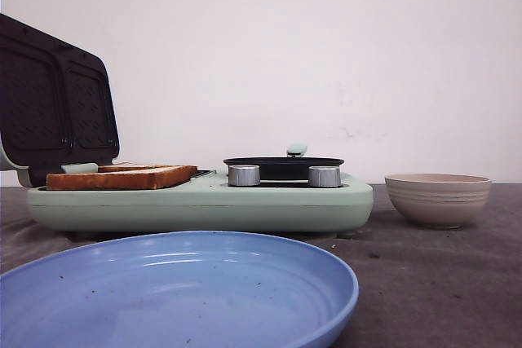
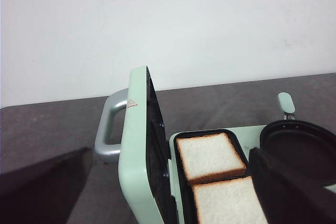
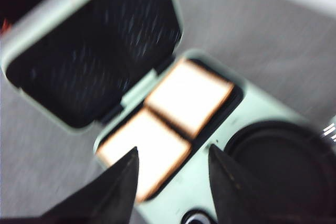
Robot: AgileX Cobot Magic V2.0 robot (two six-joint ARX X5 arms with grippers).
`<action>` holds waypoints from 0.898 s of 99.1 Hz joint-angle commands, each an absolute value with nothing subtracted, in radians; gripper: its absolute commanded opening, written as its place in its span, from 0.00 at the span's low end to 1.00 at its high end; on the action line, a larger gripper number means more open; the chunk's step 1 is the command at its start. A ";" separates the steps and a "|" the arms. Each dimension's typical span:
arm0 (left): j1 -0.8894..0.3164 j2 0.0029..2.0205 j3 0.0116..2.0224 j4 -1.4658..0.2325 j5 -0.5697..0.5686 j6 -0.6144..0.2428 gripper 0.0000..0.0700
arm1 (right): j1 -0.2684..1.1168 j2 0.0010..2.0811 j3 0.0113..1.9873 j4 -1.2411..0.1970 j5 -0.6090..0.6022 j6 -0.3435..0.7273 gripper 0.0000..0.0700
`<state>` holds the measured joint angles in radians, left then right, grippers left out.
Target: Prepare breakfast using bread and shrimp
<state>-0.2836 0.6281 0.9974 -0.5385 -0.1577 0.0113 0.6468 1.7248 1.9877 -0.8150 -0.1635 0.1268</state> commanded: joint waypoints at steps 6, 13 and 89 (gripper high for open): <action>-0.284 0.632 1.011 -0.532 -0.157 0.007 0.79 | 0.648 1.681 2.015 -0.791 -0.130 0.106 0.36; -0.284 0.632 1.011 -0.532 -0.157 0.007 0.79 | 0.645 1.652 2.014 -0.798 -0.122 0.083 0.36; -0.284 0.633 1.011 -0.532 -0.157 0.007 0.79 | 0.630 0.936 0.960 -0.395 -0.096 0.083 0.36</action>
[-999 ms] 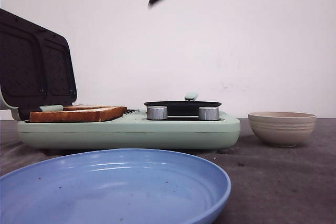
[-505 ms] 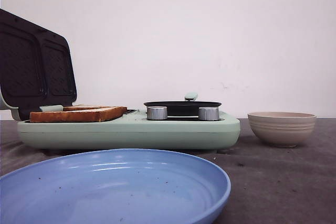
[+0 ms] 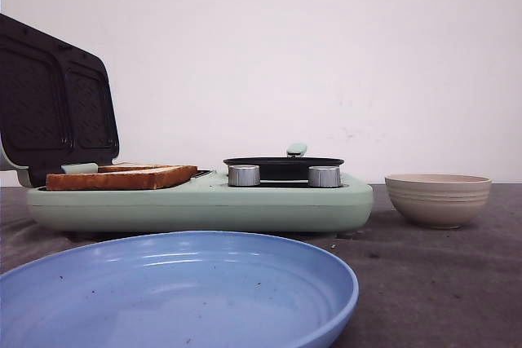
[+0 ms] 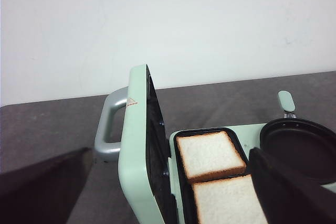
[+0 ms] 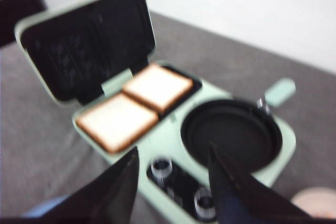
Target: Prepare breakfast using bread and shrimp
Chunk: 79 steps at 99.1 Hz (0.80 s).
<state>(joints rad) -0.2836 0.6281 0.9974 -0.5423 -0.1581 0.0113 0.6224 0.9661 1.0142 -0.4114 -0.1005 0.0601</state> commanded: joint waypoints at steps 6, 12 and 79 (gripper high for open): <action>-0.284 0.633 1.011 -0.533 -0.157 0.007 0.79 | 0.630 0.891 0.898 -0.390 -0.088 0.104 0.36; -0.284 0.633 1.011 -0.535 -0.157 0.006 0.79 | 0.630 0.848 0.842 -0.389 -0.068 0.126 0.36; -0.284 0.633 1.011 -0.601 -0.157 -0.021 0.79 | 0.630 0.717 0.676 -0.382 -0.027 0.173 0.36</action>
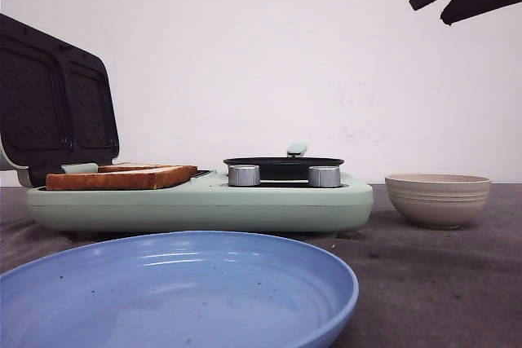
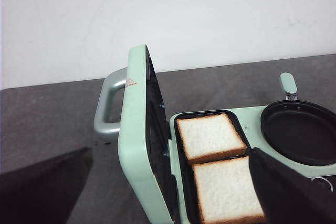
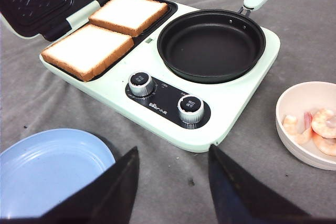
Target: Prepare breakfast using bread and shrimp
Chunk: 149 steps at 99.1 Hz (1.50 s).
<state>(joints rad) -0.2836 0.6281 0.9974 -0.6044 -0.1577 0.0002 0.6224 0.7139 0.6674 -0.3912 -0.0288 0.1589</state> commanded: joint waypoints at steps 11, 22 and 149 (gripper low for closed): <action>-0.284 0.634 1.011 -0.609 -0.157 -0.022 0.79 | 0.630 0.717 0.676 -0.383 -0.031 0.175 0.36; -0.284 0.635 1.011 -0.608 -0.161 -0.046 0.79 | 0.630 0.717 0.676 -0.384 -0.038 0.179 0.36; 0.253 0.860 1.011 -0.328 0.412 -0.611 0.79 | 0.630 0.717 0.676 -0.398 -0.080 0.184 0.36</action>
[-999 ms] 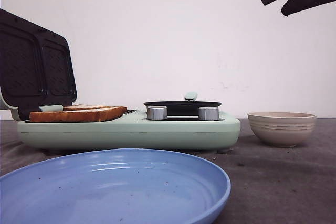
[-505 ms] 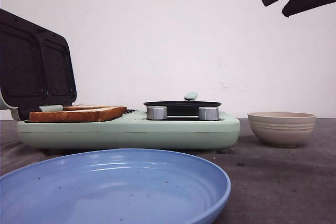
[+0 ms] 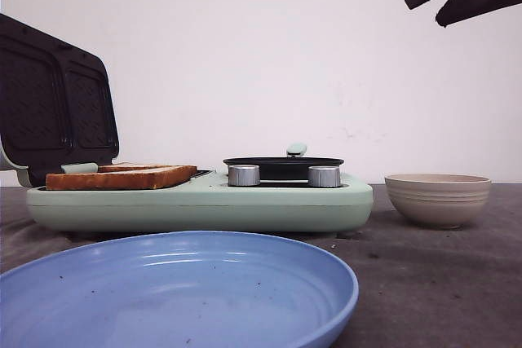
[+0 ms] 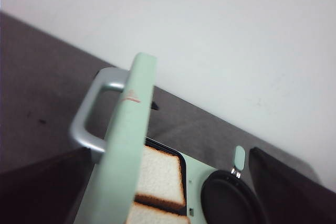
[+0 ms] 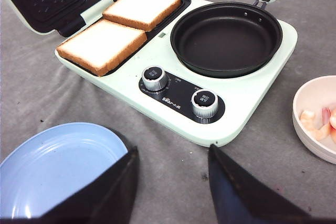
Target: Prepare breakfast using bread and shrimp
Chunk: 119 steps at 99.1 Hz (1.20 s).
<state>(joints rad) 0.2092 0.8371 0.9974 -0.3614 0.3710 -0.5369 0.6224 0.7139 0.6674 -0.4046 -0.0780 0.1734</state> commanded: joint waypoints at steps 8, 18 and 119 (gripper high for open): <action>0.322 0.907 1.011 -0.295 0.473 -0.664 0.79 | 0.630 0.717 0.676 -0.398 -0.080 0.184 0.36; 0.385 0.972 1.011 -0.285 0.548 -0.730 0.79 | 0.630 0.717 0.676 -0.397 -0.079 0.184 0.36; 0.337 1.317 1.011 -0.092 0.638 -0.872 0.79 | 0.630 0.717 0.676 -0.397 -0.079 0.191 0.36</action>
